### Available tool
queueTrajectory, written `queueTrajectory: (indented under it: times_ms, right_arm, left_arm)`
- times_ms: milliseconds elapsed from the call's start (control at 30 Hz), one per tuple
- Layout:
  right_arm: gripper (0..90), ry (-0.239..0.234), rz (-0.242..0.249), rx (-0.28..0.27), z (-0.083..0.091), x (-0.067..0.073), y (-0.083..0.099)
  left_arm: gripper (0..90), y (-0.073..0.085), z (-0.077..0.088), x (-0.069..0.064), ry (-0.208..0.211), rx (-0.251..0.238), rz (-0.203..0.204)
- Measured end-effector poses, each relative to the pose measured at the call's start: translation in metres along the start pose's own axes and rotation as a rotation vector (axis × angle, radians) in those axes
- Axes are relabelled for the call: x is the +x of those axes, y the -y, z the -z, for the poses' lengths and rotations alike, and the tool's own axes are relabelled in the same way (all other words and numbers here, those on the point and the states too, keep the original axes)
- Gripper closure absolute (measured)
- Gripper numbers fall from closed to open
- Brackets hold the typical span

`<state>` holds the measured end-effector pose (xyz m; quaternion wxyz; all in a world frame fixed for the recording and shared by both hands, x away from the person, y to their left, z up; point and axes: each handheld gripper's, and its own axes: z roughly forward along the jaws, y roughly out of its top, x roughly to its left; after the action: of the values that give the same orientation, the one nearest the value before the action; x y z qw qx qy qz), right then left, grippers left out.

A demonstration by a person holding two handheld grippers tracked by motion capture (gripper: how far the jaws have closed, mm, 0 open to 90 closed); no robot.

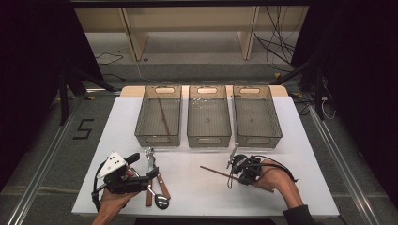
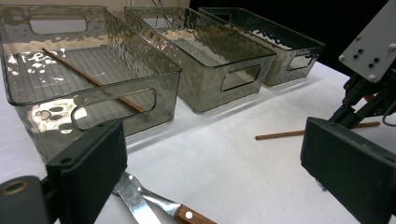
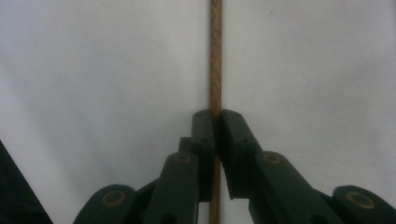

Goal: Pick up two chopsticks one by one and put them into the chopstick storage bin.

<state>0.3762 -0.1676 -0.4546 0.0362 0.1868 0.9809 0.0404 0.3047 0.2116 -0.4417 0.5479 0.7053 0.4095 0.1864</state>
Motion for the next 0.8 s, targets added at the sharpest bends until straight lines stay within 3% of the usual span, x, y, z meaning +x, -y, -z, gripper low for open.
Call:
queueTrajectory:
  times_ms: [400, 667, 800]
  right_arm:
    - [85.3, 0.016, 0.001, -0.027, 0.008, 0.001, 0.001]
    - [85.3, 0.029, -0.012, -0.147, 0.028, 0.004, 0.0]
    - [85.3, 0.041, -0.055, -0.225, 0.035, 0.003, -0.001]
  left_arm:
    - [6.3, 0.0, 0.0, 0.0, -0.002, -0.004, 0.004]
    - [6.3, 0.0, 0.0, 0.0, -0.001, 0.0, 0.0]
    - [6.3, 0.0, 0.0, 0.0, -0.002, -0.003, 0.005]
